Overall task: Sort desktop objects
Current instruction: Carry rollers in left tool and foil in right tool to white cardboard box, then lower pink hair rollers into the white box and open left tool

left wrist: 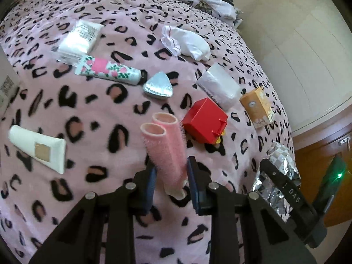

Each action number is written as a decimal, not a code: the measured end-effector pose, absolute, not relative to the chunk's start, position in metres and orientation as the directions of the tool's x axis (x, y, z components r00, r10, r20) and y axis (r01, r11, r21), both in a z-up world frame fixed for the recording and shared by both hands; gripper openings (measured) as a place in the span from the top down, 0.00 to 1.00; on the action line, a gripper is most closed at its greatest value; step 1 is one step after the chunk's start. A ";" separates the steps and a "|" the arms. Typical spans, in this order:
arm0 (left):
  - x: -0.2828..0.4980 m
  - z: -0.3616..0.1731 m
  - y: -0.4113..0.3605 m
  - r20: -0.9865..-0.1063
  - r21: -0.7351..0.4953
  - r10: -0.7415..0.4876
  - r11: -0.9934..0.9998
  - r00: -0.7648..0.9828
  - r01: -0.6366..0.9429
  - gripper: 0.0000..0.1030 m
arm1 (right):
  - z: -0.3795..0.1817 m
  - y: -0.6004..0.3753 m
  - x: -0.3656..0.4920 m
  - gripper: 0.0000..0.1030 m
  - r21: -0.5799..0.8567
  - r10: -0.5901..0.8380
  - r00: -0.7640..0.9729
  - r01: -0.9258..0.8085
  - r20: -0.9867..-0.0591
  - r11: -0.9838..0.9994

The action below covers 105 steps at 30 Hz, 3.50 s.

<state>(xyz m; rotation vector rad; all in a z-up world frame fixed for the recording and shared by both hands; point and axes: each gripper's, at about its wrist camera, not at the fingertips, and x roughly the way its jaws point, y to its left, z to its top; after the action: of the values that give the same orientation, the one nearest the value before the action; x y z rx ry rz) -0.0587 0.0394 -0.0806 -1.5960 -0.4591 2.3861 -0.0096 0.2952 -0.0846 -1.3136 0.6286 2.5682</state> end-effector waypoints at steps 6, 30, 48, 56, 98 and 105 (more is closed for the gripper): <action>-0.056 -0.067 0.027 -0.850 -0.367 0.348 -0.930 -0.396 -0.029 0.73 | -0.076 0.275 -0.005 0.57 0.304 -0.063 -0.592 -0.316 -0.803 -0.899; 0.017 0.032 -0.124 -0.877 -0.138 0.022 -0.969 -0.479 0.207 0.73 | 0.022 0.058 0.003 0.57 0.231 -0.229 -0.571 0.071 -0.788 -0.970; 0.061 0.131 -0.171 -0.825 -0.081 -0.079 -0.963 -0.559 0.255 0.73 | 0.104 -0.012 0.020 0.56 0.185 -0.269 -0.624 0.198 -0.734 -0.963; 0.056 0.147 -0.222 -0.837 -0.070 -0.121 -0.943 -0.533 0.325 0.73 | 0.122 -0.061 0.010 0.56 0.177 -0.320 -0.607 0.285 -0.728 -0.942; -0.010 0.079 -0.281 -0.906 -0.075 -0.073 -0.942 -0.417 0.326 0.74 | 0.130 -0.140 -0.041 0.56 0.107 -0.312 -0.585 0.358 -0.749 -0.928; -0.013 0.073 -0.279 -0.922 -0.054 -0.077 -0.946 -0.379 0.321 0.60 | 0.130 -0.140 -0.042 0.56 0.104 -0.311 -0.583 0.361 -0.751 -0.927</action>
<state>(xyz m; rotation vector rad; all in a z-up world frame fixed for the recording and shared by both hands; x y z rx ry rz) -0.0128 -0.2795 0.0725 -1.8540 -0.3832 2.8047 -0.0418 -0.1399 0.1300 -1.4919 -0.1069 3.1883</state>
